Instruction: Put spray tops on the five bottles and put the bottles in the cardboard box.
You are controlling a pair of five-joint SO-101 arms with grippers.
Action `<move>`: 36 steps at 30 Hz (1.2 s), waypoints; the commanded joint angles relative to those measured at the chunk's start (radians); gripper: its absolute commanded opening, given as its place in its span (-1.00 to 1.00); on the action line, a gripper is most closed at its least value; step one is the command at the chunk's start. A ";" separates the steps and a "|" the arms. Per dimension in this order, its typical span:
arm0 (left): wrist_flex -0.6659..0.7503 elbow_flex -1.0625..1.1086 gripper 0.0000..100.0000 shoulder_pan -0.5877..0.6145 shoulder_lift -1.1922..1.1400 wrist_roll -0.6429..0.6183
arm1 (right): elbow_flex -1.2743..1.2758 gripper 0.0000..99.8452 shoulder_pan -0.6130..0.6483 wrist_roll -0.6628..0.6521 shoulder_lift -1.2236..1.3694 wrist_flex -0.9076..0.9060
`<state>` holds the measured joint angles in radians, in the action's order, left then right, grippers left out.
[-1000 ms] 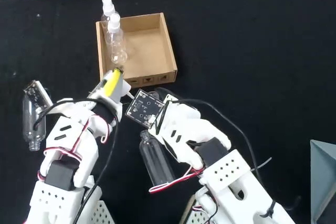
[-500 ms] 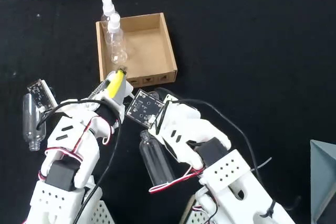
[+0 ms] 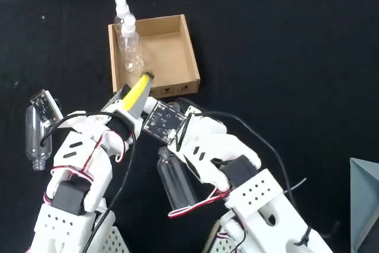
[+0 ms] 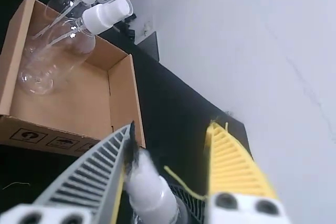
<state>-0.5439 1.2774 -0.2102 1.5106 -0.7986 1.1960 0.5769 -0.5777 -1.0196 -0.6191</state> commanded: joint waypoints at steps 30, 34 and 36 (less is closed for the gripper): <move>0.015 0.087 -0.62 0.173 0.313 -0.087 | 0.010 -0.82 0.015 0.262 -0.163 0.058; 0.015 0.088 -0.62 0.171 0.304 -0.060 | 0.068 -0.82 0.017 0.259 -0.292 0.063; 0.015 0.088 -0.62 0.160 0.304 -0.057 | 0.091 -0.82 0.017 0.256 -0.349 0.063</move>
<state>-0.5455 1.3755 -0.0430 1.8082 -0.8753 1.2820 0.5769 -0.3261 -1.2697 -0.5838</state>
